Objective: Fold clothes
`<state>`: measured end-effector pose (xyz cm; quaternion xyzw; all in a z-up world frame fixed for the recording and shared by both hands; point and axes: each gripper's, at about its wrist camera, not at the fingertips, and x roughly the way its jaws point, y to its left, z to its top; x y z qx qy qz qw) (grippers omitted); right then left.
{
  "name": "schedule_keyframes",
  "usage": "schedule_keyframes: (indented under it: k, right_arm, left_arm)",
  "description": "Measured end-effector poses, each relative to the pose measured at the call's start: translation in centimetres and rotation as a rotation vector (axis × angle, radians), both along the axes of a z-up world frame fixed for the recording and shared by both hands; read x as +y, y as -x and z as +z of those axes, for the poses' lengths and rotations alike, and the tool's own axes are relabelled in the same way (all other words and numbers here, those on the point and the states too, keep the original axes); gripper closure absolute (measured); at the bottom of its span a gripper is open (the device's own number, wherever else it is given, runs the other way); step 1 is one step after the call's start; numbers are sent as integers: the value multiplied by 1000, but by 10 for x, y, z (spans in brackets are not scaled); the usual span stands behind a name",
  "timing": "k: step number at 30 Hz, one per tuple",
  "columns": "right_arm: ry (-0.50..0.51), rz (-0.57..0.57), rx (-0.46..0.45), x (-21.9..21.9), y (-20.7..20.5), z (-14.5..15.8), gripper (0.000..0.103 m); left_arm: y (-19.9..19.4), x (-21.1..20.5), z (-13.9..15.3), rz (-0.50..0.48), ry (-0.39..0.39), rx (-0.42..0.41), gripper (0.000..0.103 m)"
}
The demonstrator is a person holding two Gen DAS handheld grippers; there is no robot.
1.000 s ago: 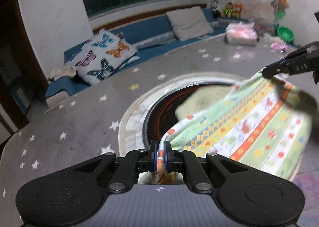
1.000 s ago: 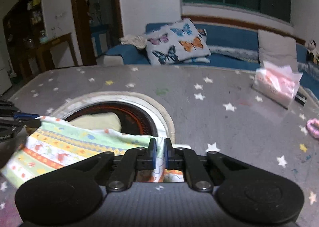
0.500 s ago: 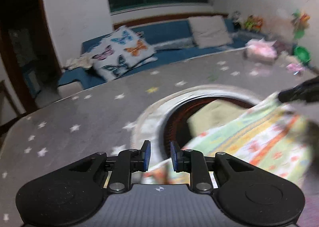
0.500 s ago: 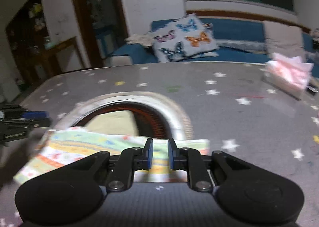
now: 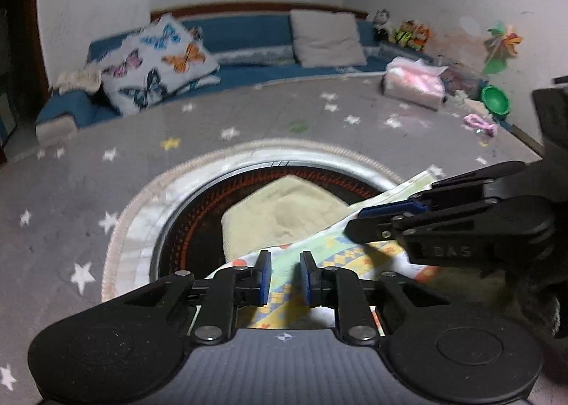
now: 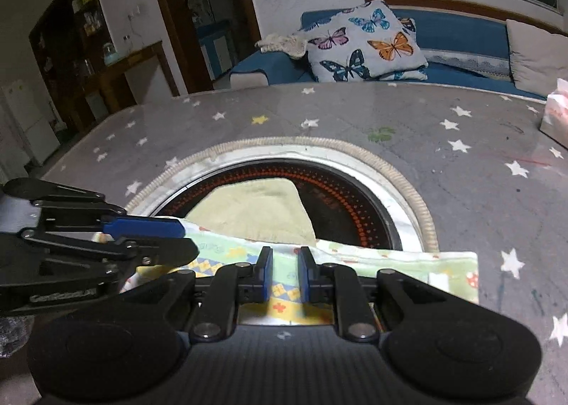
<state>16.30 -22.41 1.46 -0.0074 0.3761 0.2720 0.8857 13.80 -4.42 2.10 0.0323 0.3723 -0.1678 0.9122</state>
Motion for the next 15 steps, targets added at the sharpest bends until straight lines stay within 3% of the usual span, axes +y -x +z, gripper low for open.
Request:
schedule_keyframes:
  k: [5, 10, 15]
  right_arm:
    - [33, 16, -28, 2, 7, 7, 88]
    - [41, 106, -41, 8, 29, 17, 88]
    - [116, 203, -59, 23, 57, 14, 88]
  left_arm:
    - [0, 4, -4, 3, 14, 11, 84]
    - [-1, 4, -3, 2, 9, 17, 84]
    - [-3, 4, -4, 8, 13, 26, 84]
